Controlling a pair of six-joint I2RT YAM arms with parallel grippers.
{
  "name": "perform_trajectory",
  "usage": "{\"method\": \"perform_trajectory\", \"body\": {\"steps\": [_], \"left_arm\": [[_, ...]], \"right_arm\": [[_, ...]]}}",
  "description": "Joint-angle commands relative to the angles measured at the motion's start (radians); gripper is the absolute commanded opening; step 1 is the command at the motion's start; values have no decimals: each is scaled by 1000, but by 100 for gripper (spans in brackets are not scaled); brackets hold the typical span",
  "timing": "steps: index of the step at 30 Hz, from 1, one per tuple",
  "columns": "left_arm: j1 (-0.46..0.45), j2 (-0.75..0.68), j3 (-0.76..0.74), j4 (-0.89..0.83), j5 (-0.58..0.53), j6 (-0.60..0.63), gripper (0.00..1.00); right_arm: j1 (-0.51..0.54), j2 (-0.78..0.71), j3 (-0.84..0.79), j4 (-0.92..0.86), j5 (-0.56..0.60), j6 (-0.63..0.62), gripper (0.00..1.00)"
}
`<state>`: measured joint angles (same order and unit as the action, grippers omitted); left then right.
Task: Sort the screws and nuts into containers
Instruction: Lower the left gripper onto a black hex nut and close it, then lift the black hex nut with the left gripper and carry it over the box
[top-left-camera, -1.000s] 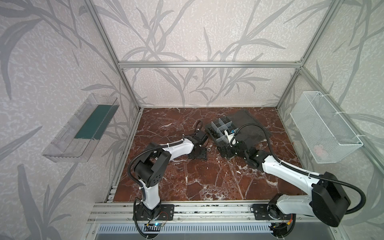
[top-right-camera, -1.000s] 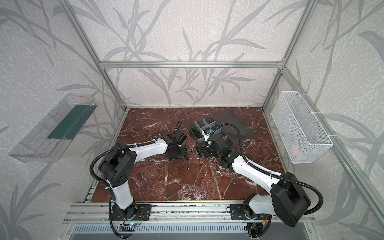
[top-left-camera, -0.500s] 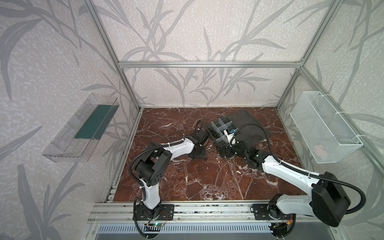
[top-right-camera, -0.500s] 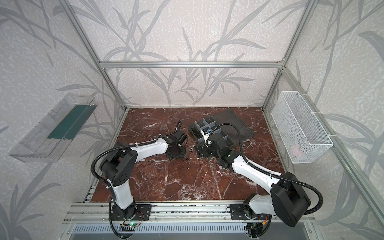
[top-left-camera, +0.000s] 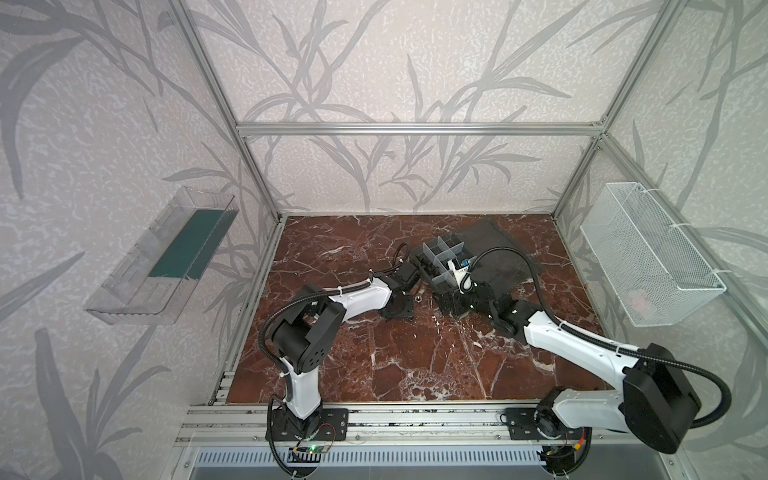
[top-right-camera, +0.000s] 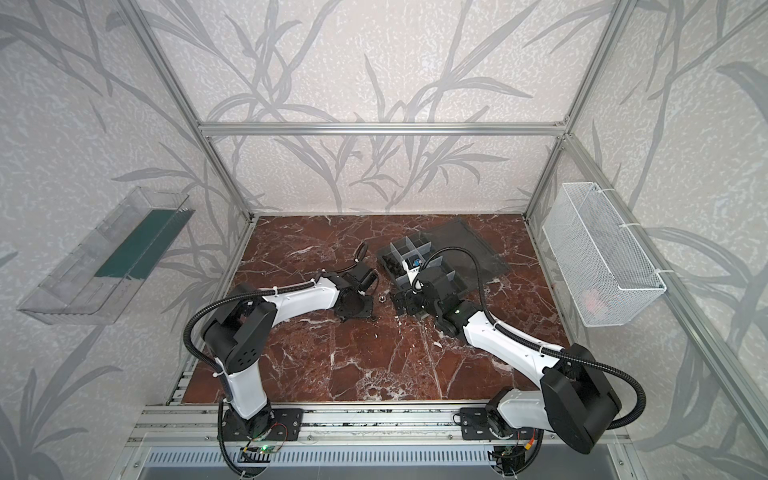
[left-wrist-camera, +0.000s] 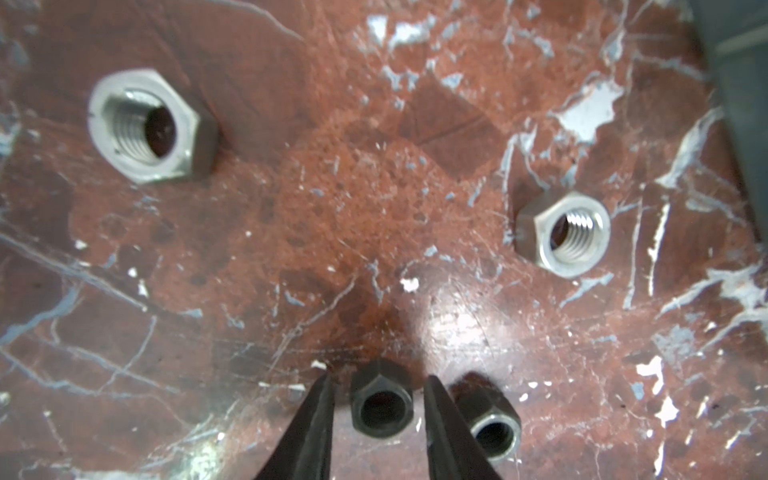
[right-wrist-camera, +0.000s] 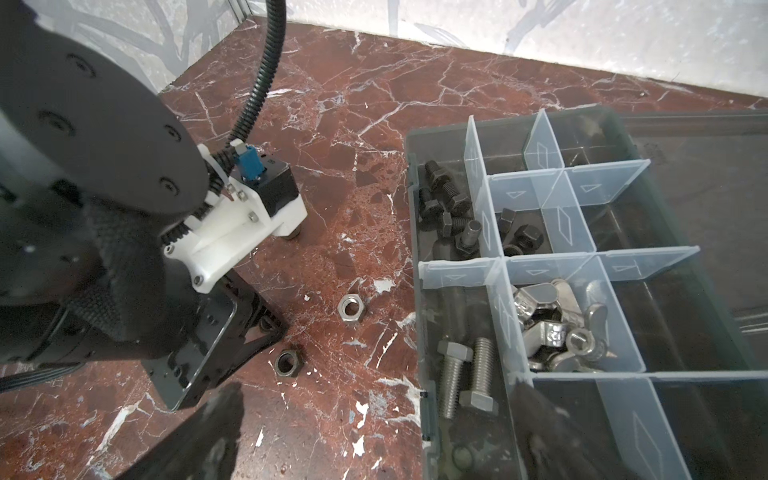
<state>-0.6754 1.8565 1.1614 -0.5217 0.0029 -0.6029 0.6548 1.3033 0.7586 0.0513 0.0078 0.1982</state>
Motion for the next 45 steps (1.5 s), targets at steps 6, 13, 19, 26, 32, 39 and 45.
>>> {"method": "perform_trajectory", "body": {"steps": [6, 13, 19, 26, 32, 39, 45], "left_arm": [[-21, 13, 7, -52, -36, -16, 33], [-20, 47, 12, -40, -49, -8, 29], [-20, 64, 16, -28, -52, -8, 23], [-20, 61, 8, -31, -80, 10, 16], [-19, 28, -6, -9, -72, 22, 13], [-20, 14, -3, -9, -66, 26, 13], [-19, -27, -5, -7, -70, 37, 13]], "right_arm": [[5, -2, -11, 21, 14, 12, 99], [5, -9, -15, 25, 23, 14, 99], [5, -17, -20, 30, 29, 15, 99], [5, -16, -22, 33, 35, 17, 99], [5, -15, -23, 33, 41, 17, 99], [5, -15, -27, 36, 47, 20, 99], [5, -17, -29, 38, 52, 21, 99]]}}
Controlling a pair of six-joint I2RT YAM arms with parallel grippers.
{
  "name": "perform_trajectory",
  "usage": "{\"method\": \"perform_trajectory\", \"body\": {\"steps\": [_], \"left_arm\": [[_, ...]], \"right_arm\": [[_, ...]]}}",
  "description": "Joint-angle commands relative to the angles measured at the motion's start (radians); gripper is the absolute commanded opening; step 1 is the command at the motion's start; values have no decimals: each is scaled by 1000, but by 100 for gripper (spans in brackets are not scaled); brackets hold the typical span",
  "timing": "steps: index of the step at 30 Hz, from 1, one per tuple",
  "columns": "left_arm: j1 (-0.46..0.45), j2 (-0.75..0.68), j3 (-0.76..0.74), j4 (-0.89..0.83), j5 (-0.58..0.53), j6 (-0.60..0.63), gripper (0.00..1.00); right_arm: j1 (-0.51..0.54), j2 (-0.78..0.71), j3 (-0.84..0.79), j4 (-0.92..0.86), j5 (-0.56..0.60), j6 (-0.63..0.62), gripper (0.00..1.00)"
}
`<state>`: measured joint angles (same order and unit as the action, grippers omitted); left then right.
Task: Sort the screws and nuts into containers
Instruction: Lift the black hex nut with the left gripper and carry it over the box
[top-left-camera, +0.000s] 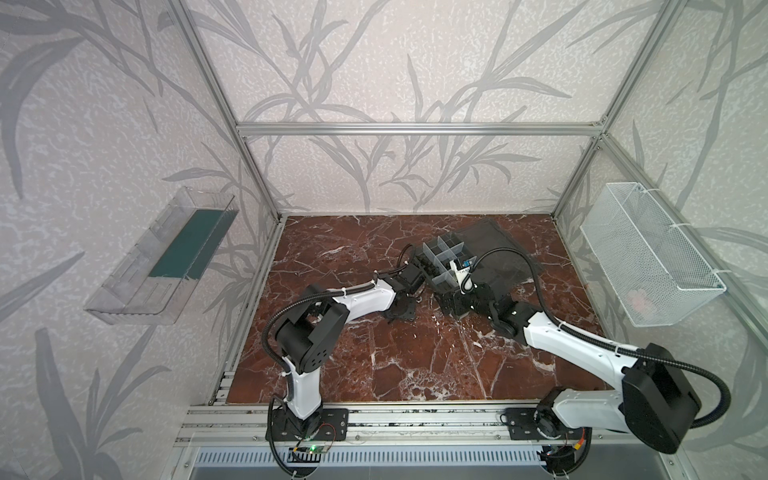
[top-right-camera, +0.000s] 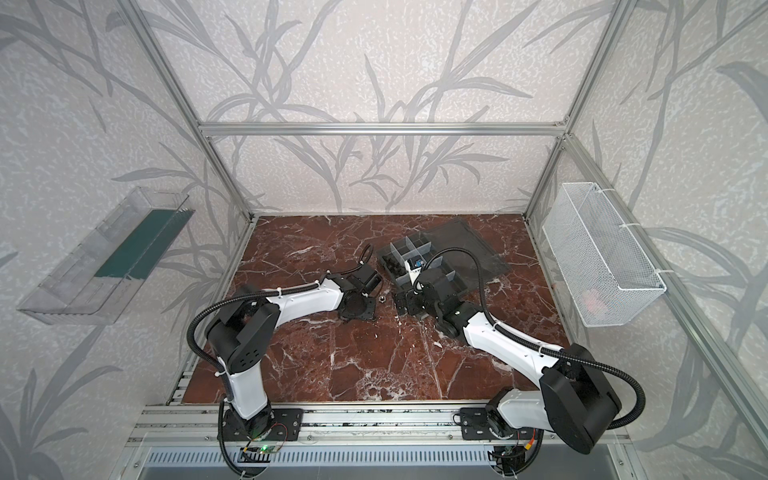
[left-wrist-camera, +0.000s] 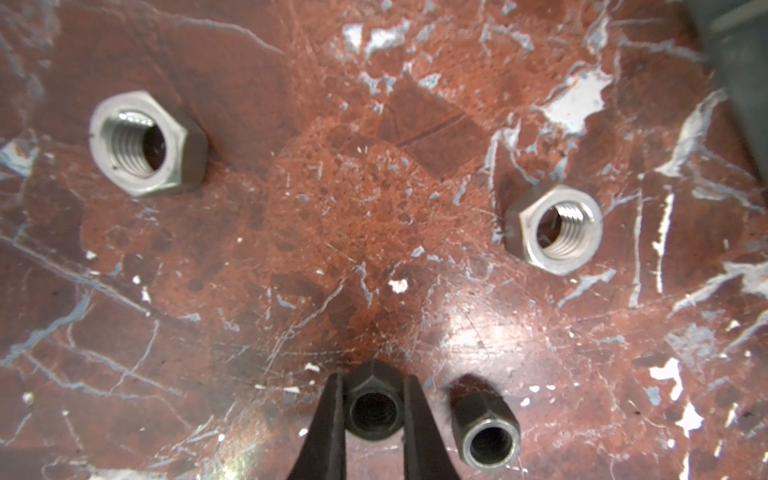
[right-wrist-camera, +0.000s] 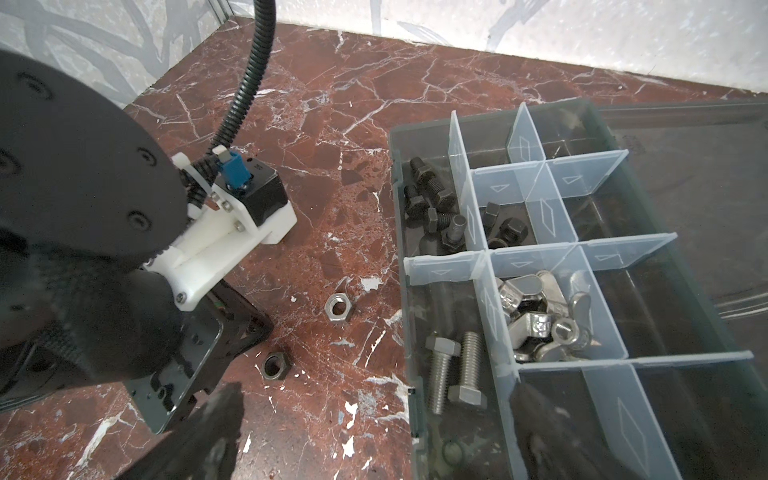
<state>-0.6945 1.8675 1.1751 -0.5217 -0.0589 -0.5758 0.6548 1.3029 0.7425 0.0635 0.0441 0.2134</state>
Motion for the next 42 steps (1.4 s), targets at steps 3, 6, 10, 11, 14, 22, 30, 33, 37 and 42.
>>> {"method": "perform_trajectory", "body": {"steps": [3, 6, 10, 11, 14, 22, 30, 33, 37, 42], "left_arm": [[0, -60, -10, -15, -12, 19, 13], [0, -70, 1, -18, -16, 28, 13], [0, -76, 24, -26, -24, 36, 13], [0, -78, 32, -27, -25, 39, 13], [0, -78, 72, -36, -24, 52, 13], [0, -10, 293, -101, 1, 96, 13], [0, 100, 490, -70, 61, 102, 13], [0, 142, 526, -17, 92, 86, 13], [-1, 215, 609, 20, 138, 76, 13], [-2, 283, 676, 89, 192, 47, 13]], "right_arm": [[5, -18, -15, 28, 17, 9, 99], [5, -19, -16, 31, 16, 12, 99], [5, -27, -18, 31, 26, 12, 99], [5, -34, -21, 31, 29, 12, 99], [5, -53, -32, 38, 42, 12, 99], [5, -86, -51, 51, 66, 20, 99], [1, -145, -90, 77, 136, 21, 99], [0, -151, -108, 98, 160, 23, 99], [-4, -170, -135, 133, 195, 23, 99], [-19, -185, -157, 149, 216, 30, 99]]}}
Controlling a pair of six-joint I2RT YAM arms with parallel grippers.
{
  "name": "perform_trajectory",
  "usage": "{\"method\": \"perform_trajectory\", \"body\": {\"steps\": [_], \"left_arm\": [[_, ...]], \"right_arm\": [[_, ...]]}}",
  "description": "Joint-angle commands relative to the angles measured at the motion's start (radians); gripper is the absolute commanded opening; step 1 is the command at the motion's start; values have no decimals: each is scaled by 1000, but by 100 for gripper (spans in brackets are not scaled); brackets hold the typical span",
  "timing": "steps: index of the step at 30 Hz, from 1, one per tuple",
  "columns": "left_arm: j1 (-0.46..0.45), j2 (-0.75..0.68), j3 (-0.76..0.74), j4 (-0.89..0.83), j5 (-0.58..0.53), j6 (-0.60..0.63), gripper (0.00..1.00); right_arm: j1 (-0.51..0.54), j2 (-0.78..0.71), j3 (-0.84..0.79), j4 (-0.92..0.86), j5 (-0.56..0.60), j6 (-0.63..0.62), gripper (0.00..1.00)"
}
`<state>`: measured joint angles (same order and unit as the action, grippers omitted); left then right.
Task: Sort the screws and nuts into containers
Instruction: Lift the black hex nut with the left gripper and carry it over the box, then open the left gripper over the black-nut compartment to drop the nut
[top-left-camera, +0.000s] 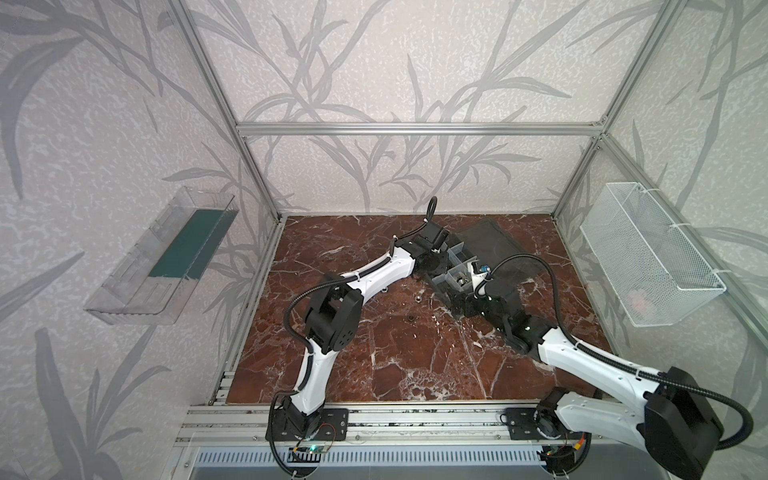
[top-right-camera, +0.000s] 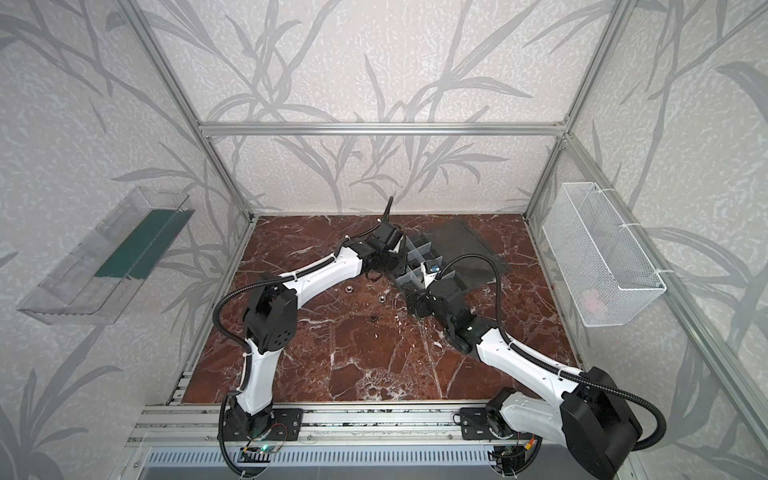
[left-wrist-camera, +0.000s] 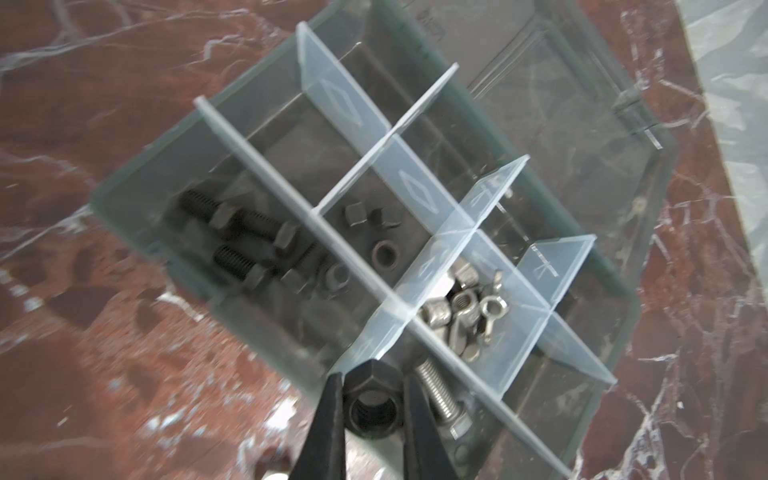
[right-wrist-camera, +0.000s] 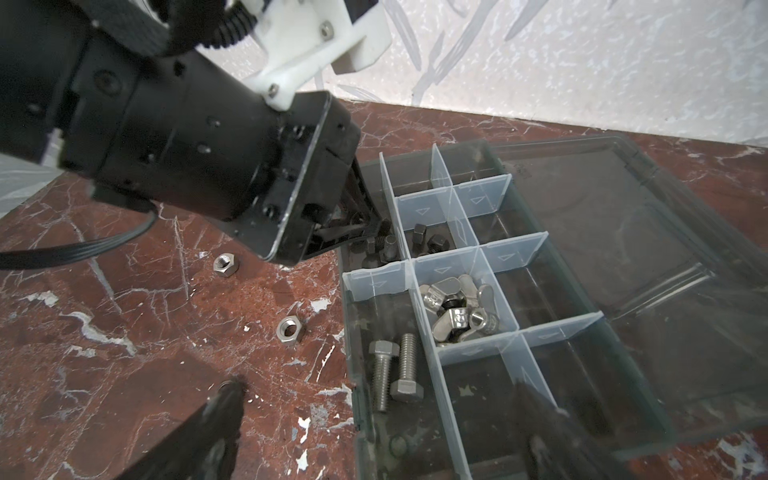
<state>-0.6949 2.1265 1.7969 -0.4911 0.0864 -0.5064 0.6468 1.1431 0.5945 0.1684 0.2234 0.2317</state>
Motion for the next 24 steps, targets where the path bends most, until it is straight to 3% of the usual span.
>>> {"method": "perform_trajectory", "body": {"steps": [1, 11, 24], "left_arm": [[-2, 38, 71, 62, 53, -28, 13], [-3, 192, 213, 118, 43, -74, 13], [0, 277, 249, 99, 55, -91, 16]], "right_arm": [[-14, -25, -9, 44, 38, 16, 99], [-84, -22, -35, 47, 30, 82, 99], [-152, -40, -64, 65, -29, 149, 99]]}}
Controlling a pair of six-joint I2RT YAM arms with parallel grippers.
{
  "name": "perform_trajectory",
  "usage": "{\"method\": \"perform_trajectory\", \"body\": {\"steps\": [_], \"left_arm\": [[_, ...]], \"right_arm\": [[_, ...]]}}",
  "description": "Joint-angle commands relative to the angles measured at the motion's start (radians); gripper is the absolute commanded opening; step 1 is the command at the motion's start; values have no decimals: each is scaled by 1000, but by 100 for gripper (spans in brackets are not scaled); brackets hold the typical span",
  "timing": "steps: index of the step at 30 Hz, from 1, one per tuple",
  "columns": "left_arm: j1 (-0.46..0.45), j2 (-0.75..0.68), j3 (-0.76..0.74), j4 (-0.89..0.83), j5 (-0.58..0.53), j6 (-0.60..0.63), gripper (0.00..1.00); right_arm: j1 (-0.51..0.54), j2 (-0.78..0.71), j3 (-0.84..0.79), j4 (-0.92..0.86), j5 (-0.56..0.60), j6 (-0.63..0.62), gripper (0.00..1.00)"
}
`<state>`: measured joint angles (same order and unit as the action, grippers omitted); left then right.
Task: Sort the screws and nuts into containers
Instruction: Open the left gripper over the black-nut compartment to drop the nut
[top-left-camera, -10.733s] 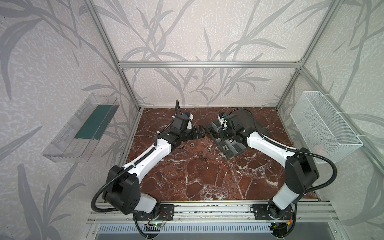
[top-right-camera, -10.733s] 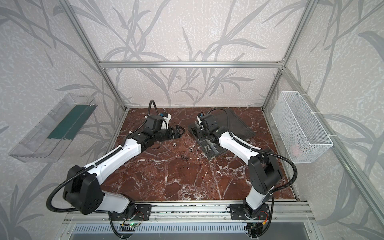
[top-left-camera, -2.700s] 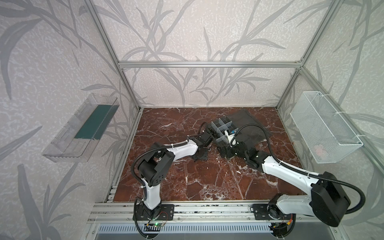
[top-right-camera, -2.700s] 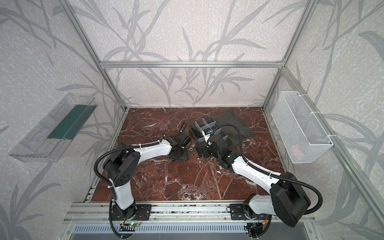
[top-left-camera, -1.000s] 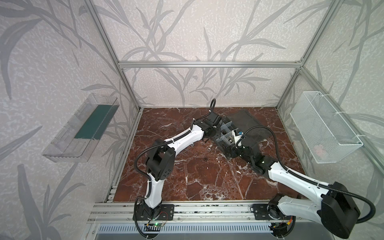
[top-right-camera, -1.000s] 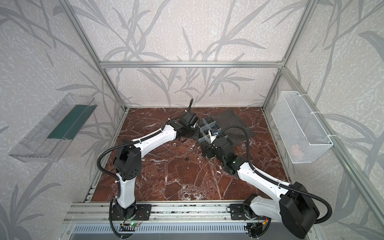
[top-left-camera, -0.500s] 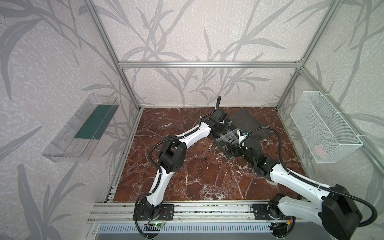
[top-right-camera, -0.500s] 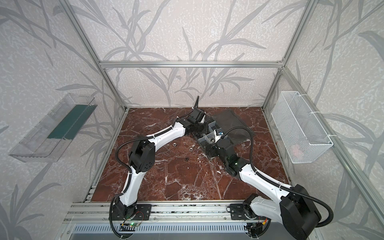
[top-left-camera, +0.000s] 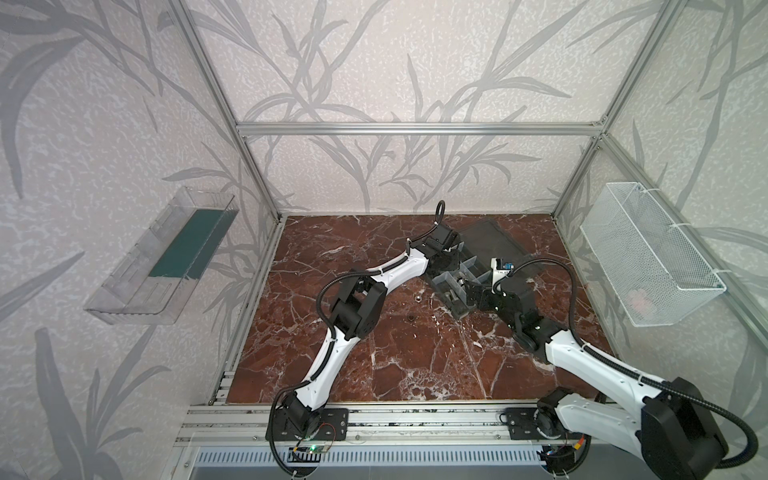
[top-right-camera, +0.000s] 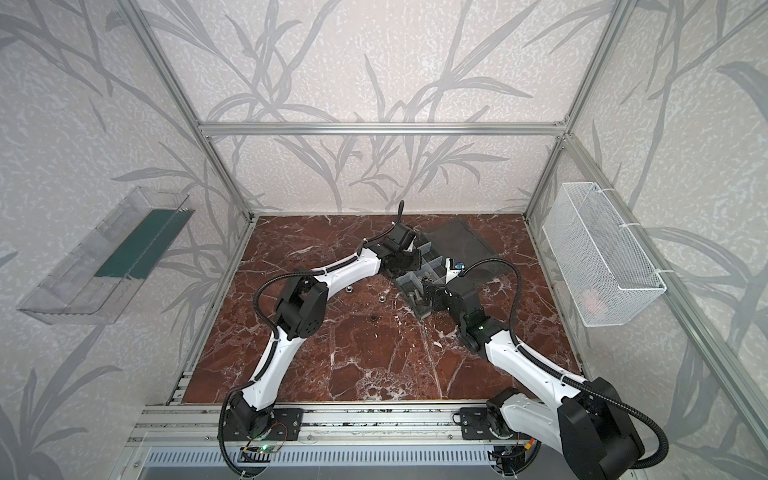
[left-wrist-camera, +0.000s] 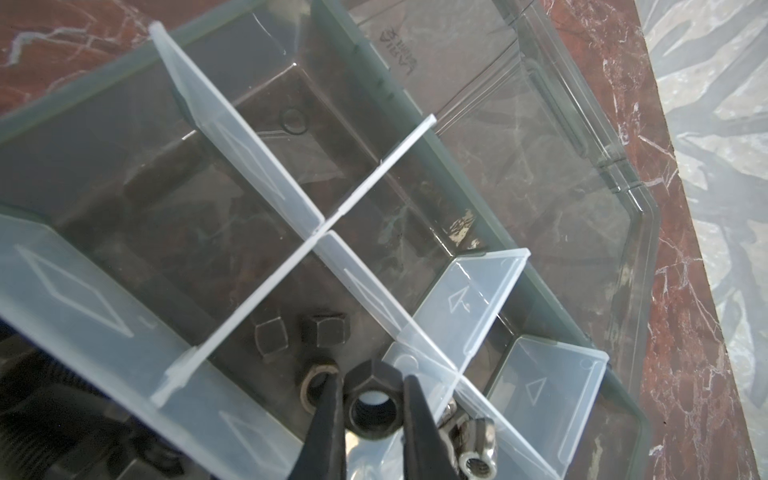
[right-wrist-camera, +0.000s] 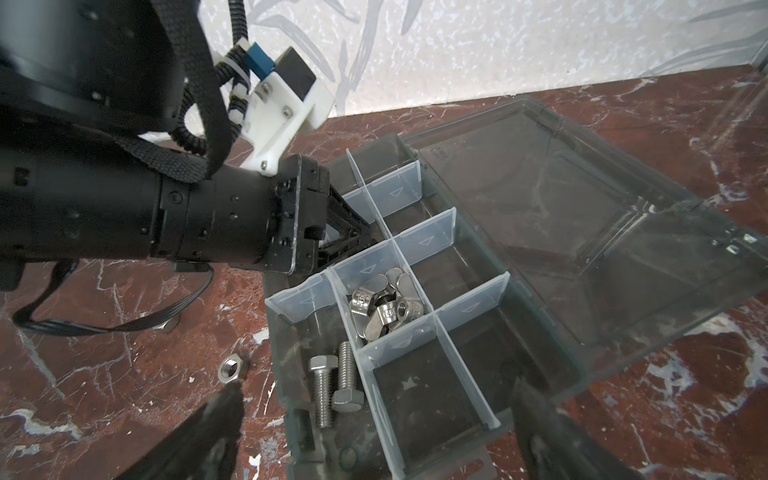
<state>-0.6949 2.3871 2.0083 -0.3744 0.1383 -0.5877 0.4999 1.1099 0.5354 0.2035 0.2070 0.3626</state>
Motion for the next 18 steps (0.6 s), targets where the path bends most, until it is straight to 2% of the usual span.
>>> {"method": "perform_trajectory", "body": {"steps": [1, 10, 18], "left_arm": [[0, 16, 42, -27, 4, -8, 17], [0, -15, 22, -50, -14, 11, 28], [0, -81, -21, -36, -28, 38, 43]], "right_arm": [[-6, -6, -3, 29, -15, 21, 99], [-9, -8, -5, 32, -29, 24, 99], [-10, 7, 0, 34, -52, 30, 99]]}}
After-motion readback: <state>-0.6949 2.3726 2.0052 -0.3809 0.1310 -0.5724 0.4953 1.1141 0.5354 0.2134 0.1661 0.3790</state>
